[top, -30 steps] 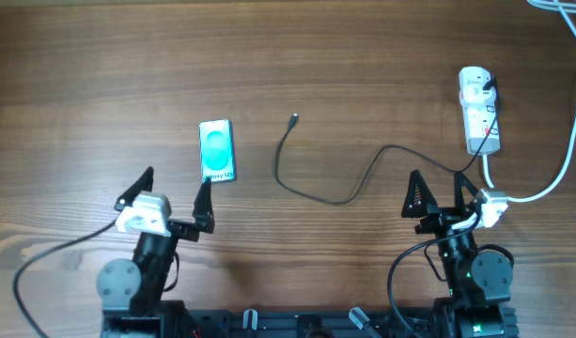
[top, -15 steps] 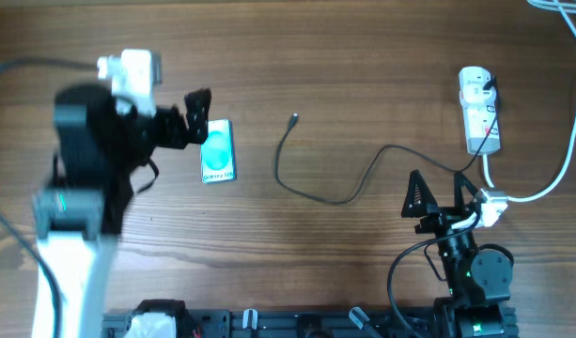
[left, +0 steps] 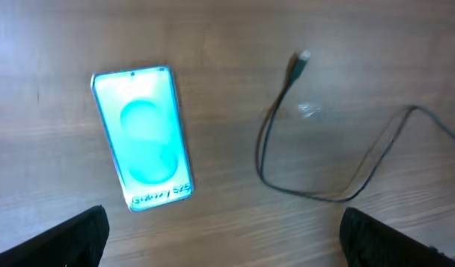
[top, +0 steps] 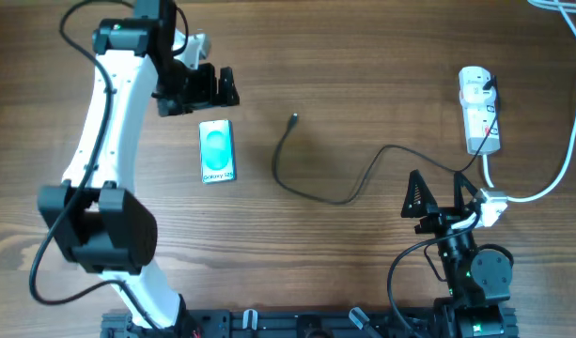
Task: Plug charger to phone and switch on socket
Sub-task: 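Move the left gripper over the Galaxy S25 phone and lower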
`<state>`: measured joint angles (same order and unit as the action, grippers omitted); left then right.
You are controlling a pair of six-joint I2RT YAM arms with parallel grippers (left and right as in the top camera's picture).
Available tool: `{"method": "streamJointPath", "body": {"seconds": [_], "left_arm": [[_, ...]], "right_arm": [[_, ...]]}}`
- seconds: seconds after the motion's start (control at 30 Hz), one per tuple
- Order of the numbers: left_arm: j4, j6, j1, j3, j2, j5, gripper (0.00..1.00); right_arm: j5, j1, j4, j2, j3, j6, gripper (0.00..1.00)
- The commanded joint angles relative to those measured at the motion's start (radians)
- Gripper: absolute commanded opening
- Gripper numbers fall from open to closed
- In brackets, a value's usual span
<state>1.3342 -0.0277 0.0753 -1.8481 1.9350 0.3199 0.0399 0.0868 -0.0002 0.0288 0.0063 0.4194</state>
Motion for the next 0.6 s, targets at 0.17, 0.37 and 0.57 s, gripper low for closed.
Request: {"method": "streamJointPath", "body": {"seconds": [0.17, 0.37, 0.57], "left_arm": [[-0.079, -0.24, 0.052, 0.152, 0.041, -0.236, 1.0], [-0.274, -0.273, 0.052, 0.343, 0.042, -0.232, 1.0], [-0.389, -0.27, 0.051, 0.438, 0.042, -0.232, 1.0]], "right_arm": [[-0.014, 0.006, 0.004, -0.005, -0.001, 0.006, 1.0], [-0.014, 0.006, 0.004, -0.005, -0.001, 0.006, 1.0], [-0.014, 0.006, 0.003, -0.005, -0.001, 0.006, 1.0]]}}
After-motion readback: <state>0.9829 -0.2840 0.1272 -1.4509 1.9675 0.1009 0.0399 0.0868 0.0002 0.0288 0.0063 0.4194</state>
